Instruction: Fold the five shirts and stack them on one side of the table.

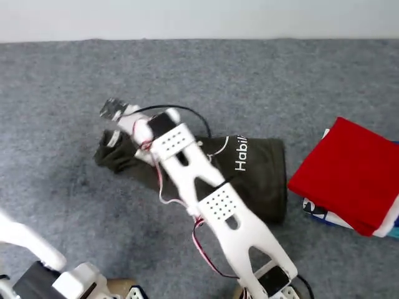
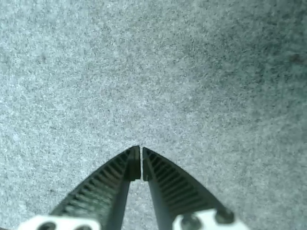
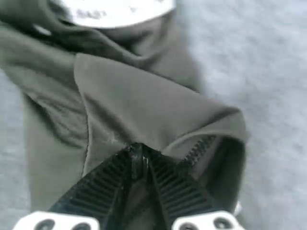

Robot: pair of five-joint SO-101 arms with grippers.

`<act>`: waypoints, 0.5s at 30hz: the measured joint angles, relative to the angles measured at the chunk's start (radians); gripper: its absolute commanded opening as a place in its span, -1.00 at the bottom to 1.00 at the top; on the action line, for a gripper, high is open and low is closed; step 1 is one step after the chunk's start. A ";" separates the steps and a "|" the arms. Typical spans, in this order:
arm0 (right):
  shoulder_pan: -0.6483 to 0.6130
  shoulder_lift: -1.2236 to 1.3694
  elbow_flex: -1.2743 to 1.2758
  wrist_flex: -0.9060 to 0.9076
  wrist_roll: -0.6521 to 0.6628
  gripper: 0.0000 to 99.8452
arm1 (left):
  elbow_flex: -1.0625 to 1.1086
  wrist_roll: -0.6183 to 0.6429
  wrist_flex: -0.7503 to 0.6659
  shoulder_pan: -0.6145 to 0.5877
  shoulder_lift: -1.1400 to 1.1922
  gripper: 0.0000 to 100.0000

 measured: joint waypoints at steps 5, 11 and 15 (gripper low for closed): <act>0.060 -0.060 0.000 0.002 0.011 -0.98 | 0.000 0.000 0.000 0.000 0.000 -0.97; 0.041 -0.100 0.000 0.071 0.025 -0.98 | 0.000 0.000 0.000 0.000 0.000 -0.97; -0.026 -0.126 0.000 0.100 0.026 -0.98 | 0.000 0.000 0.000 0.000 0.000 -0.97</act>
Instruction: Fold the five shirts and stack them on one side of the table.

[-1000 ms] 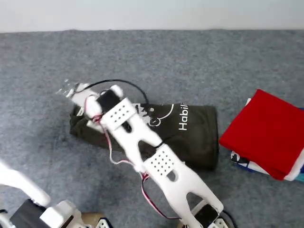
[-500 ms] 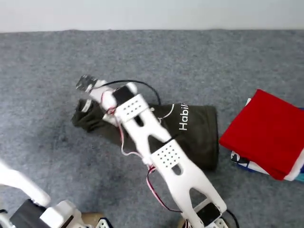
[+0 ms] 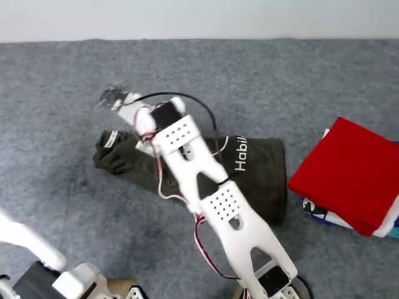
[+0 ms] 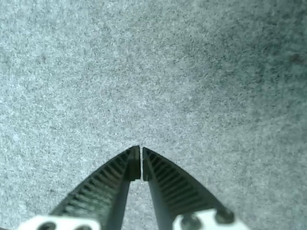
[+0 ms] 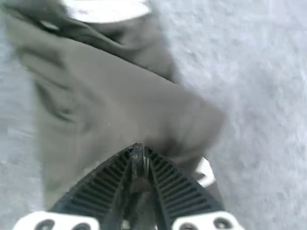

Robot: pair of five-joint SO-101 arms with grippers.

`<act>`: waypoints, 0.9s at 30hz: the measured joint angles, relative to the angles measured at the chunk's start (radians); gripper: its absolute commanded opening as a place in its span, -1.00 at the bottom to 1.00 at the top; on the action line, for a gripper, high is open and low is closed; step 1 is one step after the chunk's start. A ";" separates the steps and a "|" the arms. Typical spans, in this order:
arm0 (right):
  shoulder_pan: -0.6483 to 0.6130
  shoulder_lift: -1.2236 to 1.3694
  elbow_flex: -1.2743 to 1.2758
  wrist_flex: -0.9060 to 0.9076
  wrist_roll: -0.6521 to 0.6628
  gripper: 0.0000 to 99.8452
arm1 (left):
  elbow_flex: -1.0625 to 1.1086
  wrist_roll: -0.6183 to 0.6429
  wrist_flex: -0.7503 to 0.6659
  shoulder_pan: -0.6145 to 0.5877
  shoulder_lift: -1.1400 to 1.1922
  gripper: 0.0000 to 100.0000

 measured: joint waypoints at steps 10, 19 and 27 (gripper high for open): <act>-0.046 0.104 0.000 -0.083 0.000 -0.98 | 0.000 0.000 0.012 0.000 0.000 -0.97; -0.187 0.138 -0.014 0.002 0.000 -0.98 | 0.000 0.000 0.017 0.000 0.000 -0.97; -0.236 0.026 -0.012 0.011 0.000 -0.98 | 0.000 0.000 0.017 0.000 0.000 -0.97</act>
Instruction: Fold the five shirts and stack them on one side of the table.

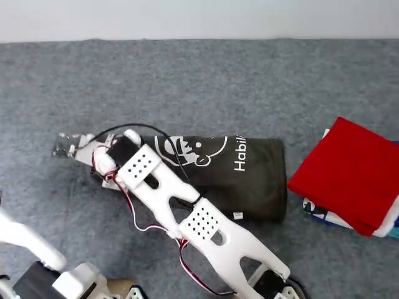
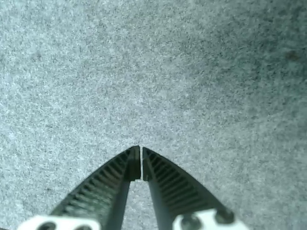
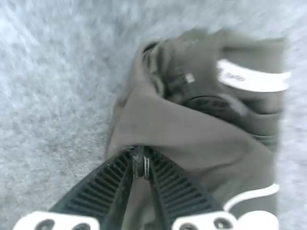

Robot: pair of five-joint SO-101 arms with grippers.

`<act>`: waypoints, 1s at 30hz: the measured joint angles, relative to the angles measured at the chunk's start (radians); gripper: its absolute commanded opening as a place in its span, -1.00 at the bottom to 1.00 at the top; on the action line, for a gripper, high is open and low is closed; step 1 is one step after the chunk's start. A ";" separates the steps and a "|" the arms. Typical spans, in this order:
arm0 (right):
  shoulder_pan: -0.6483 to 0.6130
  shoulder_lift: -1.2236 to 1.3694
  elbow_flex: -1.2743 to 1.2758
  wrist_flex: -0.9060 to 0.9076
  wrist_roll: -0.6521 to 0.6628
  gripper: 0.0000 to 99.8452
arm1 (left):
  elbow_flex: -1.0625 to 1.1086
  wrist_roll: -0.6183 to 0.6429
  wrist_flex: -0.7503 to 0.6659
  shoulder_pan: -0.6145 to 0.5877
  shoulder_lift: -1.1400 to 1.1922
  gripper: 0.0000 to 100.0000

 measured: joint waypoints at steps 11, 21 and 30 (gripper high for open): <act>0.149 0.026 -0.002 0.000 0.000 -0.98 | 0.000 0.000 0.000 0.041 0.000 -0.97; 0.305 0.092 0.000 0.002 -0.002 -0.98 | 0.000 0.000 0.000 0.061 0.000 -0.97; 0.210 -0.055 0.000 0.003 0.000 -0.98 | 0.000 0.000 0.000 0.061 0.000 -0.97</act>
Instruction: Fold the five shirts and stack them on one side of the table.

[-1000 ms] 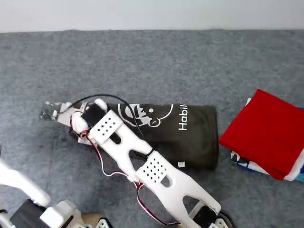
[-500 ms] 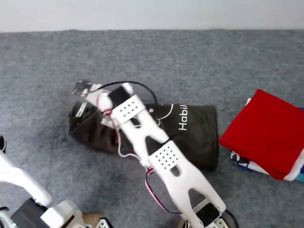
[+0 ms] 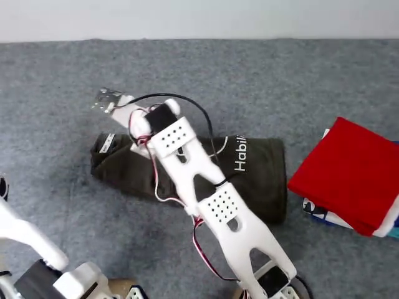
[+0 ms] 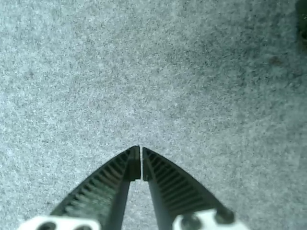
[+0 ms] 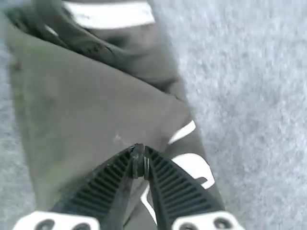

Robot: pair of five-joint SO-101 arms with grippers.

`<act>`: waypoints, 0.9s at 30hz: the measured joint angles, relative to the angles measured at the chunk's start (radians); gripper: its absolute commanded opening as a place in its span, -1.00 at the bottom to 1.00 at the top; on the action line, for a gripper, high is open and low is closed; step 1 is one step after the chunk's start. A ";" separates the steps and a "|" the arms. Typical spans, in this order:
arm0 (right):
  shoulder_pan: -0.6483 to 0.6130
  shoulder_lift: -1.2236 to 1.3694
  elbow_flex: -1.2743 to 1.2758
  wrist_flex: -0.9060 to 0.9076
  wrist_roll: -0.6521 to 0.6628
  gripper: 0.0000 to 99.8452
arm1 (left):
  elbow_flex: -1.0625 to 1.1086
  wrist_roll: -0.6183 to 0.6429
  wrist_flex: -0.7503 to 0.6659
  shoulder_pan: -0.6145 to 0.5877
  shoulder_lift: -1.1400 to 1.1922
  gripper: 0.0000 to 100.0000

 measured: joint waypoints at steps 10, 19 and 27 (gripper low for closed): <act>-0.017 -0.106 0.160 0.000 -0.057 -0.98 | 0.000 0.000 0.000 0.000 0.000 -0.97; 0.028 -0.270 0.637 0.000 -0.060 -0.98 | 0.000 0.000 0.000 0.000 0.000 -0.97; 0.140 -0.270 0.661 0.000 -0.060 -0.98 | 0.000 0.000 0.000 0.000 0.000 -0.97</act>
